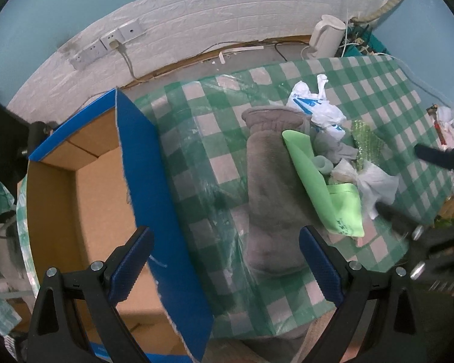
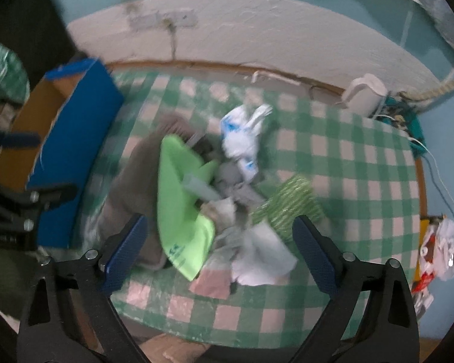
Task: Organize soft objects
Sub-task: 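Reach the left tool to the grey fleece sock while the right tool reaches the green cloth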
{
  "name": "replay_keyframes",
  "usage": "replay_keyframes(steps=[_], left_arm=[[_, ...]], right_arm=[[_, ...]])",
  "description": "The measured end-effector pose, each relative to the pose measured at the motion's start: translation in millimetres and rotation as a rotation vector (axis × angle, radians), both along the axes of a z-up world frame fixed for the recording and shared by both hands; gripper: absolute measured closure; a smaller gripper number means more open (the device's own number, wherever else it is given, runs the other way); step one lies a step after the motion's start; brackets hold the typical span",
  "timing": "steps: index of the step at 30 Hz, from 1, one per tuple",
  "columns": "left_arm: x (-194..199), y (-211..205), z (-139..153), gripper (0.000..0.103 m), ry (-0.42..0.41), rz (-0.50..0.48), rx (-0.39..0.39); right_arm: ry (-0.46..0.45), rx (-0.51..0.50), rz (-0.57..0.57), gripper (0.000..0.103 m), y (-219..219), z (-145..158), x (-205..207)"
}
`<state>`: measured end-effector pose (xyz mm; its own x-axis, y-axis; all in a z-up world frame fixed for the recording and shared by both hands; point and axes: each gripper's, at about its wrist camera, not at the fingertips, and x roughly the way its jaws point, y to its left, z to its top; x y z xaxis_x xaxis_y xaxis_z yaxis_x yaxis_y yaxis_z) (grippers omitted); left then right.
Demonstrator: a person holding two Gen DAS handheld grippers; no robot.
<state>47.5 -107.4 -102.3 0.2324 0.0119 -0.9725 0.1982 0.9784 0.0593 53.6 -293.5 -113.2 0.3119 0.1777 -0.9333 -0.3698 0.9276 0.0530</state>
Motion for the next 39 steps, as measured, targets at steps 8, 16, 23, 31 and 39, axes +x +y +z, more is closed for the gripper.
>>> replay_keyframes(steps=[8, 16, 23, 31, 39], left_arm=[[10, 0, -23, 0.007, -0.012, 0.050, 0.043], [16, -12, -48, 0.021, 0.025, 0.053, 0.070], [15, -13, -57, 0.028, 0.036, 0.034, 0.067], [17, -8, -62, 0.029, 0.037, 0.041, 0.063], [17, -14, -65, 0.017, 0.037, 0.017, 0.068]], right_arm=[[0.027, -0.066, 0.136, 0.009, 31, -31, -4], [0.057, -0.086, 0.179, 0.016, 45, -50, -2], [0.070, -0.101, 0.194, 0.025, 55, -64, 3], [0.112, -0.122, 0.213, 0.072, 63, -77, 7], [0.156, -0.022, 0.106, 0.089, 35, -60, 22]])
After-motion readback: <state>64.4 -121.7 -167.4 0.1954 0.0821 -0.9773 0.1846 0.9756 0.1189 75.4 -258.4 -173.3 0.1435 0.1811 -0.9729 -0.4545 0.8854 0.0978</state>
